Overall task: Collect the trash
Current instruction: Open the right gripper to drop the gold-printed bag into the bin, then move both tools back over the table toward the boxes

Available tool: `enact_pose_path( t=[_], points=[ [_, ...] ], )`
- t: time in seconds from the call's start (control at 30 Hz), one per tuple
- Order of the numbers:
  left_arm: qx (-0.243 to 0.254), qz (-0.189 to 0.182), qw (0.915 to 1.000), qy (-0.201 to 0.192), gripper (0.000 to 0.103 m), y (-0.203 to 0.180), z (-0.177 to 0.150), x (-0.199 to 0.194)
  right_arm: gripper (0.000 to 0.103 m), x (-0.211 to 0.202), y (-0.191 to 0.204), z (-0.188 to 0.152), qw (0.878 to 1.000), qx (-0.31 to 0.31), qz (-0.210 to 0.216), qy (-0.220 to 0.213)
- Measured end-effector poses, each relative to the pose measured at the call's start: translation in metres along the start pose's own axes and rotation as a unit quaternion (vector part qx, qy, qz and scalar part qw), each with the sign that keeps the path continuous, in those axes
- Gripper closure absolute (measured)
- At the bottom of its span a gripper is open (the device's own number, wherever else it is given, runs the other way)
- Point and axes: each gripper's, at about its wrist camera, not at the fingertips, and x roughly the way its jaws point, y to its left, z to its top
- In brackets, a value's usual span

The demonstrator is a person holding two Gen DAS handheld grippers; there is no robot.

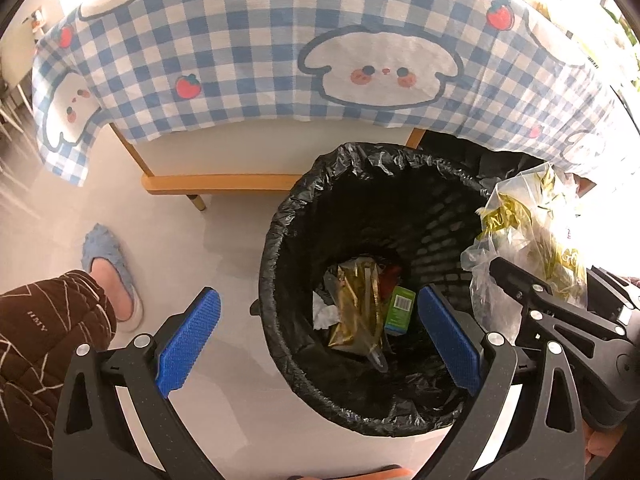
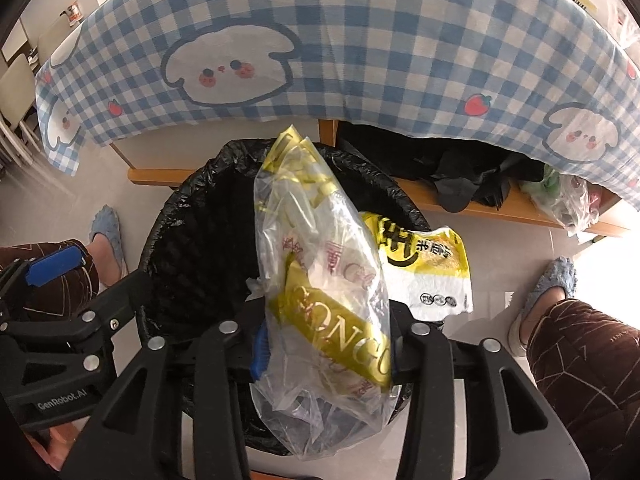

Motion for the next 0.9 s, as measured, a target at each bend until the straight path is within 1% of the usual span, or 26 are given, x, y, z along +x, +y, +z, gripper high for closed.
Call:
enact_pose_path(
  t=[0.23,0.33,0.43,0.53,0.77,0.9],
  points=[
    [0.011,0.005,0.9999,0.005,0.006,-0.003,0.001,-0.001,0.052,-0.001,-0.003,0.0,1.0,0.004,0.002,-0.001],
    [0.011,0.006,0.9999,0.007,0.006,-0.003,0.001,0.0,0.043,-0.003,-0.006,-0.001,1.0,0.011,0.004,-0.005],
    [0.009,0.008,0.9999,0.008,0.006,-0.002,0.002,-0.002,0.038,-0.008,-0.009,-0.001,1.0,0.018,0.002,-0.011],
    [0.011,0.009,0.9999,0.003,0.006,-0.003,0.003,-0.007,0.028,-0.016,-0.014,0.0,0.999,0.026,-0.003,-0.02],
    [0.013,-0.002,0.9999,-0.01,0.006,-0.006,0.009,-0.03,0.013,-0.041,-0.024,0.004,0.998,0.037,-0.013,-0.045],
    [0.005,-0.015,0.9998,-0.01,0.006,-0.003,0.012,-0.042,0.012,-0.053,-0.026,0.006,0.998,0.036,-0.016,-0.056]
  ],
)
